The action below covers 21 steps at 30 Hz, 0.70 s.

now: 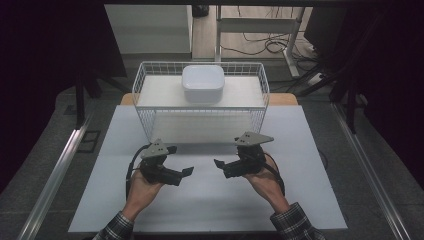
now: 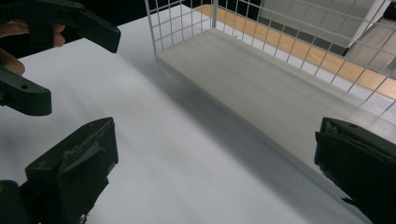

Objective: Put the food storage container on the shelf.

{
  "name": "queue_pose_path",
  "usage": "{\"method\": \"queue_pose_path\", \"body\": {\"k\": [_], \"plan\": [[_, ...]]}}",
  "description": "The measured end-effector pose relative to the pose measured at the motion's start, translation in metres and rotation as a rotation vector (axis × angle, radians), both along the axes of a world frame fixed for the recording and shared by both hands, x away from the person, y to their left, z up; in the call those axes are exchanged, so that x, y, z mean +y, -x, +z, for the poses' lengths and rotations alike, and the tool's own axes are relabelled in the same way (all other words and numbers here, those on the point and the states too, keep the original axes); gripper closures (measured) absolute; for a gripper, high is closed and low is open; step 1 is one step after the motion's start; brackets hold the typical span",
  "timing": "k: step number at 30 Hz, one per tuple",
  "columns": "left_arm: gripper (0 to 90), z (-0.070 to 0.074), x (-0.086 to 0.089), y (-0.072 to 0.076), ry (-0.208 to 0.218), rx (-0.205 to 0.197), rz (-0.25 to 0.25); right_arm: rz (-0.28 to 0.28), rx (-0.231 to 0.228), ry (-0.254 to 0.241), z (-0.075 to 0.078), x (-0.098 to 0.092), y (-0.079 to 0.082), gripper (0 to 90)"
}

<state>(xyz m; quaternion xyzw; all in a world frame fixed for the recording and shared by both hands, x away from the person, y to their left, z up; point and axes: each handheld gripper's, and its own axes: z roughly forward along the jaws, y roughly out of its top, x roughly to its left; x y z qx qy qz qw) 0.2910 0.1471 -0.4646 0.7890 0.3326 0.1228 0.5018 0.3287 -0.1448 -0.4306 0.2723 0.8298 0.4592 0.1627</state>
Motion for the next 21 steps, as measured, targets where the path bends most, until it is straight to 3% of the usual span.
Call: {"method": "queue_pose_path", "body": {"k": [7,21], "plan": [[3.6,-0.007,0.002,0.009,-0.010,0.002,0.008,0.001,0.031,0.000,-0.013,-0.003,0.006,0.0],[2.7,-0.026,0.021,0.028,-0.028,0.033,0.040,-0.027,0.039,0.012,-0.027,-0.019,0.024,0.0]]}}
